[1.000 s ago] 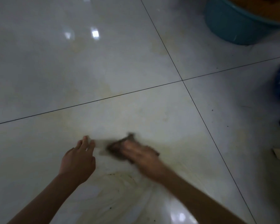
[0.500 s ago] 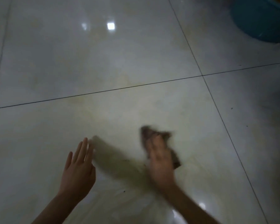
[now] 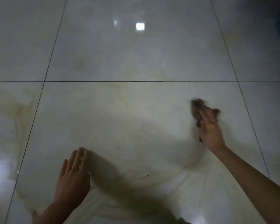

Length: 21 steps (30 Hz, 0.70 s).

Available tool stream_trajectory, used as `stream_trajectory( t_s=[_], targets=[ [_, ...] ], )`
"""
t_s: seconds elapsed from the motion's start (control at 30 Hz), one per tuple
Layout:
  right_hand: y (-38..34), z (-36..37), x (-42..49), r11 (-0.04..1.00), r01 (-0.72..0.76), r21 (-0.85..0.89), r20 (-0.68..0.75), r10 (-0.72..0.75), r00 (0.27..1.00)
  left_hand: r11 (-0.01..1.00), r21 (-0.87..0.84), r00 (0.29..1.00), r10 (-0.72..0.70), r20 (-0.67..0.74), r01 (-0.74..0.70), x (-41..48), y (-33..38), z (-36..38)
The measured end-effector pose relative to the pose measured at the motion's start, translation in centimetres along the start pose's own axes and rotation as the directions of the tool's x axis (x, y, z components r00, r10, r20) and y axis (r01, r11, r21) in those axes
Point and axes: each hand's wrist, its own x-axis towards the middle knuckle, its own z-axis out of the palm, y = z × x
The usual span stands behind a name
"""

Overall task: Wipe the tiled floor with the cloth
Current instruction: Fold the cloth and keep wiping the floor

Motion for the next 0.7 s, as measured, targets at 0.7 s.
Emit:
stream_trajectory(
  t_s=[0.7],
  targets=[
    [-15.7, 6.6, 5.0, 0.880, 0.458, 0.124, 0.241, -0.475, 0.846, 0.980, -0.044, 0.981, -0.190, 0.044, 0.192, -3.7, -7.9, 0.9]
  ],
)
